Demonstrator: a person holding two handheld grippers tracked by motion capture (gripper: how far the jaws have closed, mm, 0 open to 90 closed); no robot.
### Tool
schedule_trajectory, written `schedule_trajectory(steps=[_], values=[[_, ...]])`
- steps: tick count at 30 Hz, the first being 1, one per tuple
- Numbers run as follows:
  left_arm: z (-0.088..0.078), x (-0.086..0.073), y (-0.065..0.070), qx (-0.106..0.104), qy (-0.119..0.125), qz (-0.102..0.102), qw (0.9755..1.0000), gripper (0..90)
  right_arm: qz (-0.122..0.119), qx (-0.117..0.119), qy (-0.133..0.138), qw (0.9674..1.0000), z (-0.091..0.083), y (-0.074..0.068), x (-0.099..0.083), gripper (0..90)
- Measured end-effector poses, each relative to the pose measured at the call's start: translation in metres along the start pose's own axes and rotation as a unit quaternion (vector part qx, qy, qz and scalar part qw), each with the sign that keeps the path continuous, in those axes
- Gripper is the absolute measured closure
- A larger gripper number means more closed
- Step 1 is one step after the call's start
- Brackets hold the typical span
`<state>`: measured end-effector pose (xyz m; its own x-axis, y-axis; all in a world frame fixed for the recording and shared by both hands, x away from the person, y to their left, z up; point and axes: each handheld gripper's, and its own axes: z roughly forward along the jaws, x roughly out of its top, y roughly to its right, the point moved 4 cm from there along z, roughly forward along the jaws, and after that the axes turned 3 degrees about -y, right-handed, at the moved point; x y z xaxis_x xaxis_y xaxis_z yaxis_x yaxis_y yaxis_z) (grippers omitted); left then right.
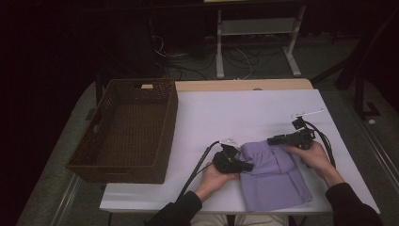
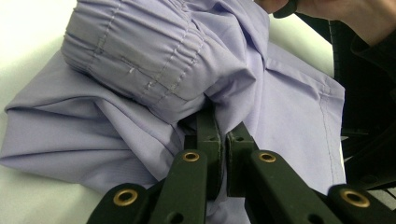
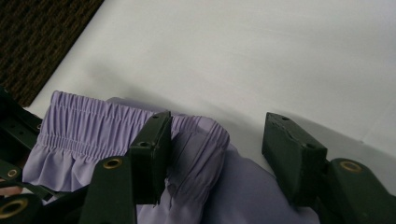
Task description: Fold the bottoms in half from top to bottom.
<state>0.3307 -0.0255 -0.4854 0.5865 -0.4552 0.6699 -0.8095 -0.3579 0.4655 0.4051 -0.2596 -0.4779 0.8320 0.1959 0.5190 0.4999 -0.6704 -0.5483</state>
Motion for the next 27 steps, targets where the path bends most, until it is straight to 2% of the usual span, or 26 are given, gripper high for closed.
schedule_trajectory(steps=[4,9,12,14,22,25,27], values=[[0.000,0.000,0.000,0.001,0.001,0.000,1.0000,87.5,0.000,0.018,-0.007,0.9998,0.003,-0.001,0.002,44.0],[0.000,0.000,0.000,0.001,0.000,0.000,1.0000,87.5,-0.035,0.039,-0.015,0.9985,0.008,-0.013,0.005,51.5],[0.000,0.000,0.000,0.001,0.000,0.001,1.0000,87.5,-0.051,0.034,-0.020,0.9979,0.008,-0.018,0.006,53.3],[0.000,0.000,0.001,0.001,0.001,0.002,1.0000,87.4,-0.059,0.035,-0.011,0.9976,0.005,-0.020,0.007,56.9],[0.000,0.001,0.002,0.003,0.002,0.008,1.0000,85.8,-0.064,0.054,0.008,0.9965,-0.008,-0.023,0.008,74.5],[0.000,0.002,0.003,-0.001,0.005,0.004,1.0000,84.7,-0.065,0.063,0.010,0.9958,-0.011,-0.026,0.008,78.5],[-0.002,0.003,0.003,-0.003,0.007,0.002,1.0000,82.9,-0.073,0.060,0.013,0.9955,-0.012,-0.027,0.009,80.0]])
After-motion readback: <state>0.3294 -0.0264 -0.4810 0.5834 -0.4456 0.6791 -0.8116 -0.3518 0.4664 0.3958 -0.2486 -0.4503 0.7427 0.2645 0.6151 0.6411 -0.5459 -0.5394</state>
